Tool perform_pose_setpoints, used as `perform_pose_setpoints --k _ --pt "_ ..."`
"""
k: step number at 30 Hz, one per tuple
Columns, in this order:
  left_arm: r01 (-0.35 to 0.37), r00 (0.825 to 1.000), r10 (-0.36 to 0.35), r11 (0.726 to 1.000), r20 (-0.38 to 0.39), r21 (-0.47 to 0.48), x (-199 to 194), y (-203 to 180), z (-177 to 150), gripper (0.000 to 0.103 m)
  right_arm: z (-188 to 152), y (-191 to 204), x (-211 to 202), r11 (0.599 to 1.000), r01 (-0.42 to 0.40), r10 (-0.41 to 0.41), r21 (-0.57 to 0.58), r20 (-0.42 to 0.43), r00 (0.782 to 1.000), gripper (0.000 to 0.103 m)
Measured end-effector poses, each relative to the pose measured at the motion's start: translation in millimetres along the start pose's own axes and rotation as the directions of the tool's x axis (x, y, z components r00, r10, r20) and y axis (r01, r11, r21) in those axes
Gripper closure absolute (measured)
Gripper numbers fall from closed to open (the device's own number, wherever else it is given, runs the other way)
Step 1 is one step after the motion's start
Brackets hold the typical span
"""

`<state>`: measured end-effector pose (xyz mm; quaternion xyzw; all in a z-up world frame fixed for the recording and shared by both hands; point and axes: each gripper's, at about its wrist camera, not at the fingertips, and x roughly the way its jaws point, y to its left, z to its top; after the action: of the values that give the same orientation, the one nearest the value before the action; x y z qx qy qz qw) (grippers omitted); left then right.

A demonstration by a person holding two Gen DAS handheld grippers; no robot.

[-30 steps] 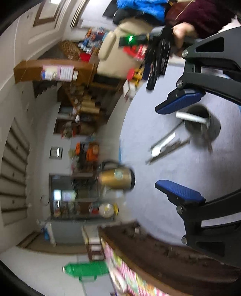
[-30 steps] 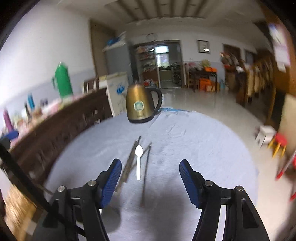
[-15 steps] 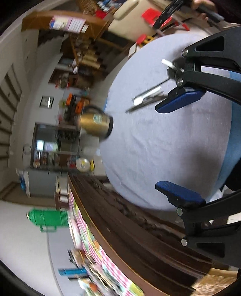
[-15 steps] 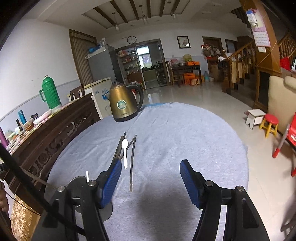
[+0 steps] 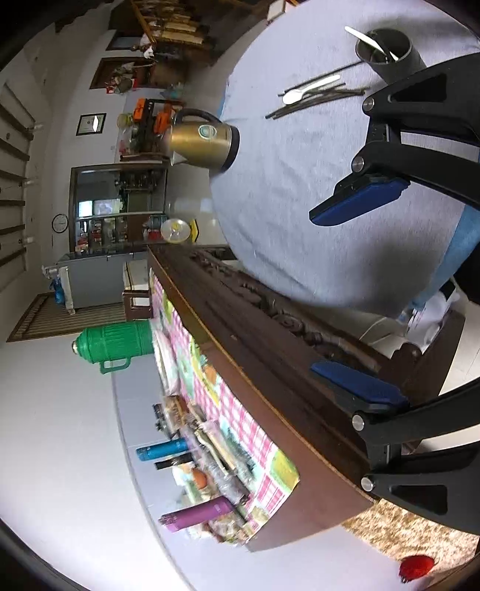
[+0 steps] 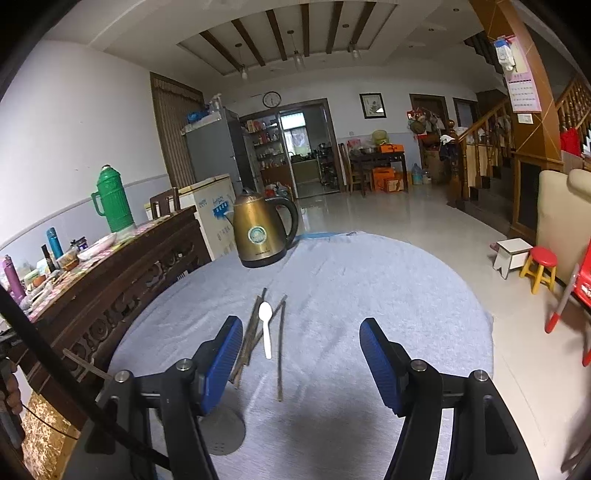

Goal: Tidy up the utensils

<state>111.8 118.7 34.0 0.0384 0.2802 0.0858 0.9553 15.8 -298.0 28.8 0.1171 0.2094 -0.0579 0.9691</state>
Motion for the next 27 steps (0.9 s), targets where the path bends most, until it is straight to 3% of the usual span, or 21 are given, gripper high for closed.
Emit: perform_pose_setpoints --k 11,27 --pt "-0.030 0.999 0.029 0.999 0.038 0.040 -8 -5 5 0.025 1 22 9 1.000 -0.002 0.001 -0.022 -0.036 0.999 0.033" --pt "-0.046 0.999 0.046 0.996 -0.004 0.076 20 -16 6 0.025 0 36 39 0.999 0.004 -0.009 -0.049 -0.103 0.995 0.033"
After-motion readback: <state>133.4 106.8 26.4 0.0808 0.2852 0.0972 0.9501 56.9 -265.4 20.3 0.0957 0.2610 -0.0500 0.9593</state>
